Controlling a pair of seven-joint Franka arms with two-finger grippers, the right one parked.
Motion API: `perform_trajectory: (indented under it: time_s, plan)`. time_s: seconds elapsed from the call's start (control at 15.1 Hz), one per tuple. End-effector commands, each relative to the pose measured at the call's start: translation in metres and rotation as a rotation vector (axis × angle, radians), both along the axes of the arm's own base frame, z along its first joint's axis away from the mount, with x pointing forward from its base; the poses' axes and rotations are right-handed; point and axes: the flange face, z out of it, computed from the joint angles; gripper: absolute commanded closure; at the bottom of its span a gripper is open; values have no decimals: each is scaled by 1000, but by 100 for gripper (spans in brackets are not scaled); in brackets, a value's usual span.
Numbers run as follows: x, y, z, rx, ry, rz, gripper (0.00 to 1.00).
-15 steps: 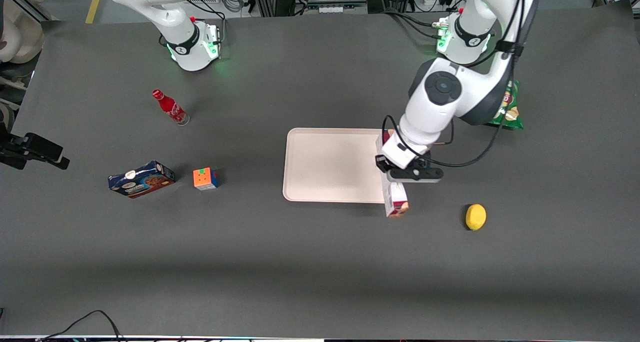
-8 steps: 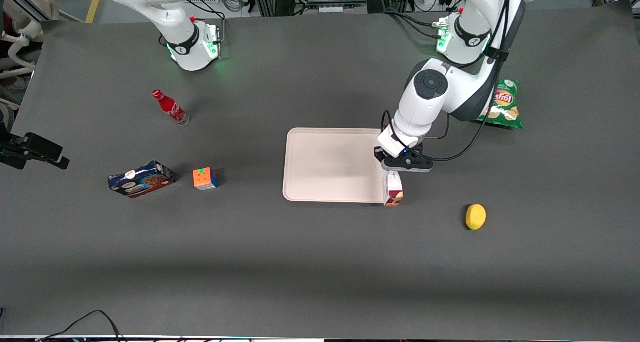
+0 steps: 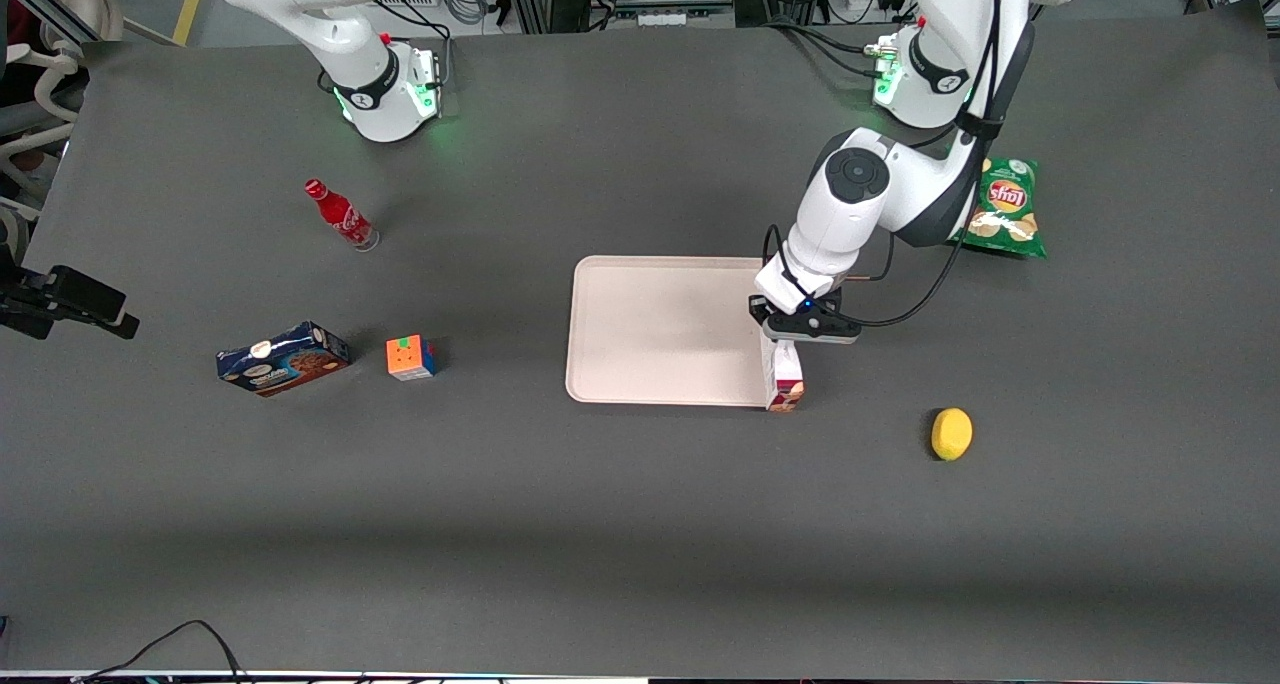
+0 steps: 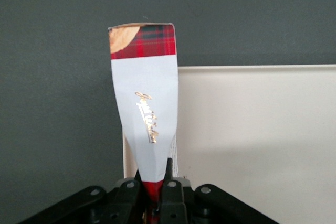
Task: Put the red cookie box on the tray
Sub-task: 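Carry the upright cookie box with the left gripper over the white tray, then lower the cookie box onto the tray and open the left gripper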
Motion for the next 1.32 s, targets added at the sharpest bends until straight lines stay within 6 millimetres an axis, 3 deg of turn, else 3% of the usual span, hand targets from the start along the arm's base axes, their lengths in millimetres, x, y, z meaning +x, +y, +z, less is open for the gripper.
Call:
perform_trajectory:
  time_s: [0.0, 0.2, 0.79, 0.86, 0.93, 0.99, 1.06, 1.19, 1.26]
  plan:
    - [-12, 1, -11, -11, -19, 5, 100]
    - [-17, -8, -11, -20, -12, 23, 100]
    - [-20, -8, -18, -7, 10, 28, 100]
    - [-19, -8, -18, -8, 10, 31, 93]
    - [-20, -8, -21, -8, 15, 46, 68]
    - [-19, -8, -22, -10, 17, 56, 58]
    - [-19, -8, -21, -12, 14, 56, 41]
    - [-21, -12, -20, -14, 14, 53, 0]
    - [-21, -15, -19, -18, 13, 55, 0]
